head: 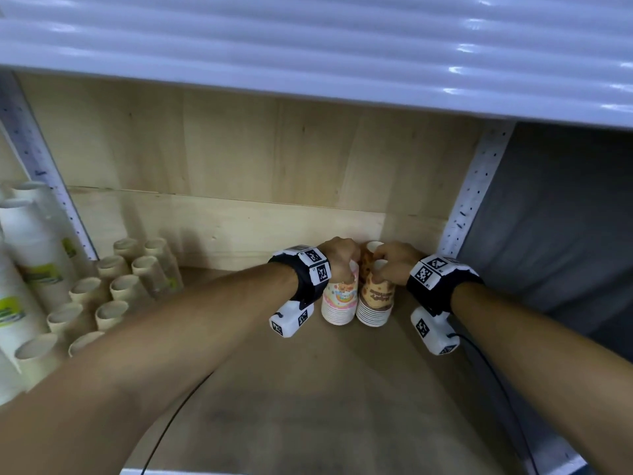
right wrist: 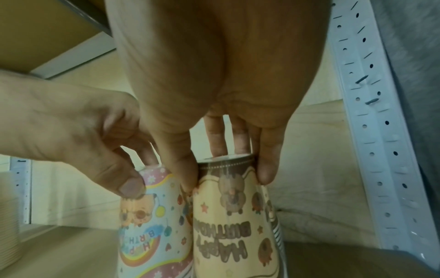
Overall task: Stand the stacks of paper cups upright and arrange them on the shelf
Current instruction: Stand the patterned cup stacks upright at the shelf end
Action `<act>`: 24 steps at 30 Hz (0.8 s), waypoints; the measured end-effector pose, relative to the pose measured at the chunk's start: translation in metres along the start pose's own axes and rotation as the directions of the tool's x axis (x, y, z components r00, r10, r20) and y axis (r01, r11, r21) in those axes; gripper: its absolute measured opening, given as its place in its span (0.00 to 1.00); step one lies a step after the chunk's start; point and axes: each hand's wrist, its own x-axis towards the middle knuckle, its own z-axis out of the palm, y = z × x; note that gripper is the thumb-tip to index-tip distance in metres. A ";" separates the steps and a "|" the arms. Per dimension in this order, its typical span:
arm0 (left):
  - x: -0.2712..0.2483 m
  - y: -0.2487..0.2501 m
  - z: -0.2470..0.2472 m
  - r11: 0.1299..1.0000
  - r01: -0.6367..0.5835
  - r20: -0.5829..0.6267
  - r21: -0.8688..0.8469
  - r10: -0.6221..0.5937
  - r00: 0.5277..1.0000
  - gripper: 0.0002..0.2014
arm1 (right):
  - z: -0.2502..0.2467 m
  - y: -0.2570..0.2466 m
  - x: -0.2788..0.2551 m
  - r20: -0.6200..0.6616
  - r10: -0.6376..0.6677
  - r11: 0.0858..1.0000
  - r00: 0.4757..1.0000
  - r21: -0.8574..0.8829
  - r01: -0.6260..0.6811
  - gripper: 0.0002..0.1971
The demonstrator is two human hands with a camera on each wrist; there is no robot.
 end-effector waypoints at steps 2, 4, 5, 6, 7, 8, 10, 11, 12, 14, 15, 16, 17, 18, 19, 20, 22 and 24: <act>0.001 -0.001 0.002 1.000 0.000 -0.001 -0.003 0.000 1.000 0.19 | 0.002 0.001 0.000 0.015 0.007 1.000 1.000 0.025 -0.008 0.17; 0.002 -0.002 0.005 1.000 -0.002 -0.002 -0.008 0.002 1.000 0.19 | 0.003 0.001 -0.001 0.036 -0.013 0.998 0.999 0.063 0.011 0.16; 0.002 -0.002 0.006 1.000 -0.005 -0.006 -0.013 0.004 1.000 0.18 | 0.004 0.001 -0.001 0.029 -0.022 0.996 0.999 0.083 0.020 0.16; 0.002 -0.002 0.006 1.000 -0.008 -0.013 -0.018 0.007 1.000 0.18 | 0.005 0.001 -0.002 0.013 -0.029 0.995 0.999 0.100 0.028 0.15; 0.001 -0.002 0.006 1.000 -0.009 -0.021 -0.022 0.009 1.000 0.19 | 0.005 0.001 -0.003 -0.006 -0.038 0.993 0.999 0.109 0.038 0.14; 0.001 -0.002 0.007 1.000 -0.010 -0.027 -0.025 0.009 1.000 0.19 | 0.006 0.000 -0.003 -0.017 -0.044 0.992 0.999 0.114 0.046 0.14; 0.001 -0.002 0.007 1.000 -0.011 -0.029 -0.025 0.010 1.000 0.19 | 0.007 0.000 -0.004 -0.008 -0.047 0.991 0.999 0.127 0.048 0.14; 0.000 -0.002 0.007 1.000 -0.011 -0.026 -0.024 0.011 1.000 0.19 | 0.007 0.000 -0.004 -0.007 -0.052 0.990 0.999 0.129 0.052 0.14; -0.001 -0.002 0.007 1.000 -0.013 -0.023 -0.025 0.013 1.000 0.19 | 0.006 0.000 -0.005 -0.006 -0.054 0.990 0.999 0.129 0.054 0.14; -0.003 -0.001 0.005 0.999 -0.021 -0.022 -0.025 0.020 1.000 0.18 | 0.004 0.000 -0.006 0.004 -0.051 0.989 0.999 0.136 0.050 0.15; -0.005 0.000 0.004 0.999 -0.025 -0.027 -0.022 0.024 0.999 0.18 | 0.004 0.001 -0.006 0.008 -0.048 0.990 0.999 0.135 0.047 0.16; -0.006 0.000 0.002 0.999 -0.025 -0.030 -0.020 0.024 0.999 0.18 | 0.002 0.000 -0.006 0.011 -0.039 0.991 0.999 0.125 0.038 0.16; -0.008 0.000 -0.001 1.000 -0.023 -0.033 -0.021 0.022 0.999 0.19 | 0.001 -0.002 -0.007 0.013 -0.029 0.993 0.999 0.112 0.027 0.15; -0.010 -0.001 -0.004 1.000 -0.018 -0.036 -0.024 0.017 0.999 0.20 | -0.001 -0.005 -0.007 0.012 -0.016 0.995 1.000 0.102 0.015 0.15; -0.013 -0.002 -0.008 1.000 -0.012 -0.039 -0.025 0.011 0.999 0.21 | -0.002 -0.008 -0.006 0.003 -0.006 0.995 1.000 0.096 0.006 0.16; -0.016 -0.004 -0.012 1.000 -0.003 -0.042 -0.021 0.002 0.999 0.23 | -0.004 -0.012 -0.006 -0.012 0.007 0.996 1.000 0.086 -0.006 0.17; -0.023 -0.009 -0.022 1.000 0.028 -0.045 -0.003 -0.028 0.999 0.27 | -0.008 -0.022 -0.005 -0.046 0.018 0.998 0.999 0.057 -0.015 0.20; -0.033 -0.016 -0.035 0.998 0.066 -0.041 0.010 -0.065 0.997 0.29 | -0.012 -0.035 -0.005 -0.053 -0.011 1.000 0.999 0.029 0.012 0.20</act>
